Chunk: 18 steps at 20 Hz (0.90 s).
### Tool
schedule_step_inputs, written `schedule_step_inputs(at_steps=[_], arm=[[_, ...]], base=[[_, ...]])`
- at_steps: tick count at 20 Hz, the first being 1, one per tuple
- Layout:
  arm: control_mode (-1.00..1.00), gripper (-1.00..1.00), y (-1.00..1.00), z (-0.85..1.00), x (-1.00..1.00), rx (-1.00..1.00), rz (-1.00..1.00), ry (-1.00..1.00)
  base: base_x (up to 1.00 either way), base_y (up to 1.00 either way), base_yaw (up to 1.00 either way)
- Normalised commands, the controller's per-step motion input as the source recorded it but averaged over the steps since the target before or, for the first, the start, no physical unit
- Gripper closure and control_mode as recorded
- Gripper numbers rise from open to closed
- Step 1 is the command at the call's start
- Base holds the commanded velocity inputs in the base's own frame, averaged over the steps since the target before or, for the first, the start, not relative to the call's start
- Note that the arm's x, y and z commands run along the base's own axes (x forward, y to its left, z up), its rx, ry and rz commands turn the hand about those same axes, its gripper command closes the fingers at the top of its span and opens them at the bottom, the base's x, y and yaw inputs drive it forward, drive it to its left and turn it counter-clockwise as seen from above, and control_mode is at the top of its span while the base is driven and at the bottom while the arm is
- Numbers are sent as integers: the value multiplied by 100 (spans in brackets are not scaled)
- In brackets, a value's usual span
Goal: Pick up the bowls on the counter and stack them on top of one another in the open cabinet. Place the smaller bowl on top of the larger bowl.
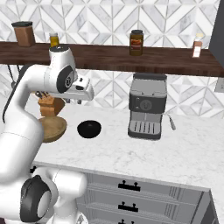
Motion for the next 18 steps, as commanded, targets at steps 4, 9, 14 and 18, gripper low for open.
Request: schedule_step_inputs(at_steps=[4,9,14,18], arm=[[-100,-100,0,-3,-14,0,-1,0],[-100,-100,9,-84,22,-2,-38,4],[-100,-100,0,-96,71,8,-43,5],[-100,-100,0,-66,67,14,-22,1]], base=[[0,0,0],[0,0,0],[0,0,0],[0,0,0]])
